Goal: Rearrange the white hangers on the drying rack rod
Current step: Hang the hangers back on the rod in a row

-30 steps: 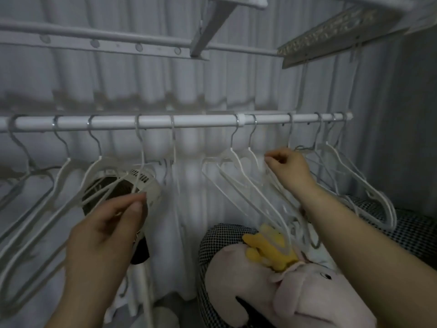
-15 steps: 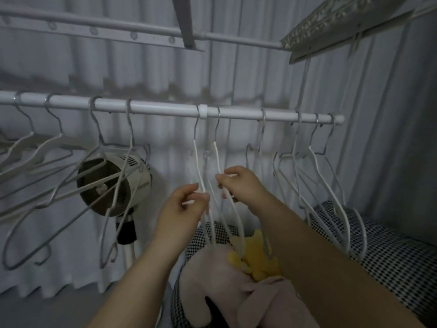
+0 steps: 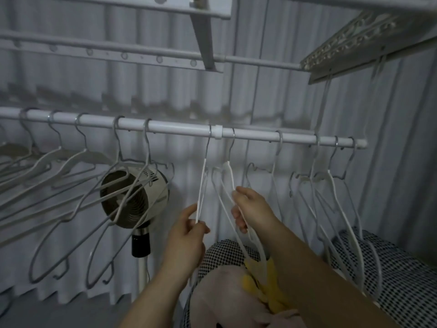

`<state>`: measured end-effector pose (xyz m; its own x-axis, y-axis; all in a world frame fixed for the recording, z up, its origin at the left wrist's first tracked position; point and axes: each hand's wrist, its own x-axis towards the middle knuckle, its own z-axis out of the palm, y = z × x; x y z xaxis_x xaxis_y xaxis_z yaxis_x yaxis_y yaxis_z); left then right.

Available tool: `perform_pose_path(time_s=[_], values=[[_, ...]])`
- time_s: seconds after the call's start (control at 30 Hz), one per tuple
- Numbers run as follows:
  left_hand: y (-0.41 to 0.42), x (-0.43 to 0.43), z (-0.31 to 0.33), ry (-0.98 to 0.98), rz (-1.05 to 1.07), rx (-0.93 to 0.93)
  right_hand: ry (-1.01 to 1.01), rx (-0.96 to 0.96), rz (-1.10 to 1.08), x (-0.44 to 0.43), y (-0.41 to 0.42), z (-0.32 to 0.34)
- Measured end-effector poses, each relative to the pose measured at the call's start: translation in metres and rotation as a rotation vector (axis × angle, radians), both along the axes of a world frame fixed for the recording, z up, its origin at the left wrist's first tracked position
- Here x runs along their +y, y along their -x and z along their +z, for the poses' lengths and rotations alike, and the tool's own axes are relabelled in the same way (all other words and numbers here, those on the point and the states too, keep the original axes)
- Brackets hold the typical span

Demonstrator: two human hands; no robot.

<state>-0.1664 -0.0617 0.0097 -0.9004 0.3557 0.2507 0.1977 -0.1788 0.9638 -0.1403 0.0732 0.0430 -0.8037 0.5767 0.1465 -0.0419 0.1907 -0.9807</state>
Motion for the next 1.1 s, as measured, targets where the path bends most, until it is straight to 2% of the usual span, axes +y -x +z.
perform_pose_path(time_s=[0.63,1.1], values=[[0.050,-0.072,0.003,-0.053,-0.003,-0.021,0.003,0.087,-0.129,-0.059,0.047,0.000],[0.050,-0.061,0.004,-0.075,-0.109,-0.054,-0.061,0.166,-0.265,-0.052,0.029,0.002]])
